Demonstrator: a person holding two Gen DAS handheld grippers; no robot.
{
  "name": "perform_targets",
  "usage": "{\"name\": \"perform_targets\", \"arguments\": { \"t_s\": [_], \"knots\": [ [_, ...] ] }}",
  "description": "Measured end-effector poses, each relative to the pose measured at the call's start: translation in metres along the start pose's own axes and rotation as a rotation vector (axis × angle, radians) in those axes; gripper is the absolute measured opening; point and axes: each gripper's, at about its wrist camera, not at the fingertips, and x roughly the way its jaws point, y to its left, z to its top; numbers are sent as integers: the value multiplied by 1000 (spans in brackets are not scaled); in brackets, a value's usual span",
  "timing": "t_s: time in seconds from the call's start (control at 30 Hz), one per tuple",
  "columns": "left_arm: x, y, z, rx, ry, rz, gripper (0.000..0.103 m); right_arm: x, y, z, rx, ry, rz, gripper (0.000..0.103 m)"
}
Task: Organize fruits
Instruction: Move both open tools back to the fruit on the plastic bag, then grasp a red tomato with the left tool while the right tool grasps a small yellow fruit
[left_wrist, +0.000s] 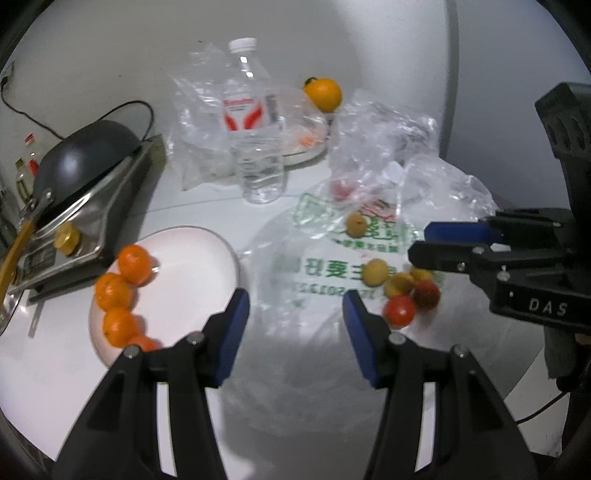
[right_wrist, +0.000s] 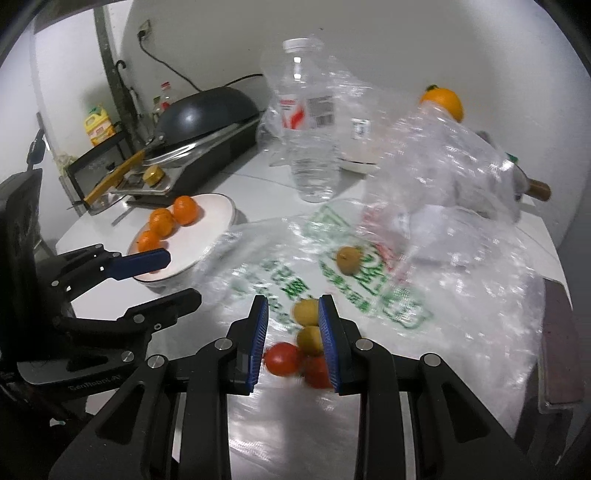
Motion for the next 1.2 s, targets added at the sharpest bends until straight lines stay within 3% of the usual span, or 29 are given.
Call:
{"name": "perform_targets", "arguments": {
  "t_s": [0.6, 0.87, 0.97, 1.1, 1.2],
  "knots": [
    [46, -49, 4, 22, 124, -111, 54, 11, -51, -23, 60, 64, -14, 30],
    [55, -61, 5, 56, 143, -130, 53, 20, -50, -22, 51, 81, 12, 29],
    [63, -58, 3, 25, 173, -146, 53, 25, -50, -22, 51, 90, 17, 28],
    [68, -59, -1, 34, 181, -154, 48, 28, -50, -22, 54, 95, 25, 26],
    [67, -61, 0, 54, 173, -165, 33, 31, -50, -21, 56, 97, 28, 25]
  ]
}}
